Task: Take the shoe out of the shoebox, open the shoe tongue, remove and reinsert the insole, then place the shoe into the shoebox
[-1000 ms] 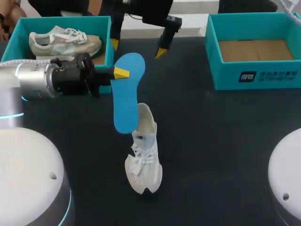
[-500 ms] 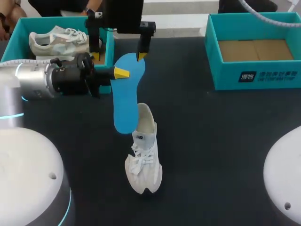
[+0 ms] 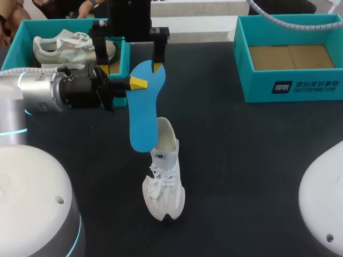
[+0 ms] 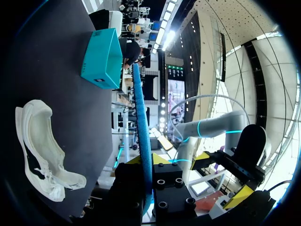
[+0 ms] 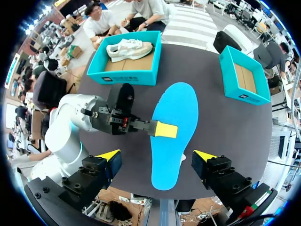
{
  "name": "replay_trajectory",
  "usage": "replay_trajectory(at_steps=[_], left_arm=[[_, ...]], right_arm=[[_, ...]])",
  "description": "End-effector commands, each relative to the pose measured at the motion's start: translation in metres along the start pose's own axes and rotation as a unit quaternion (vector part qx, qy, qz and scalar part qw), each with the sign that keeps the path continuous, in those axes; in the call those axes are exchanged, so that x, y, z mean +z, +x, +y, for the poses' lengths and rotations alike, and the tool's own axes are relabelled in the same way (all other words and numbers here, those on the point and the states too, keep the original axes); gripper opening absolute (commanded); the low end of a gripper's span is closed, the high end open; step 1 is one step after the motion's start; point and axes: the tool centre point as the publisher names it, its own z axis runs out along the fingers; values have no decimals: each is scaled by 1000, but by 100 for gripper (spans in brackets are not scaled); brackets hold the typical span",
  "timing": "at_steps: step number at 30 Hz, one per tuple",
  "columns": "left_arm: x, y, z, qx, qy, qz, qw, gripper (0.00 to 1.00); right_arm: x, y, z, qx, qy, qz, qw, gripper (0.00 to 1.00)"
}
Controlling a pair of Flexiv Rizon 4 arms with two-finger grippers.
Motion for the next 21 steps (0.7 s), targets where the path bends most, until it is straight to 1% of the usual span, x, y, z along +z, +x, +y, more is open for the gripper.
replay_trajectory(at_steps=[1, 19, 21], left_arm=[[0, 0, 1, 0, 0, -2, 1000, 0], [0, 0, 1, 0, 0, -2, 1000, 0], [0, 0, 1, 0, 0, -2, 1000, 0]], right_arm=[[0, -1, 0, 0, 0, 1, 1000, 100], [0, -1, 0, 0, 0, 1, 1000, 100], [-1, -4, 0, 4, 1, 28, 1000, 100]])
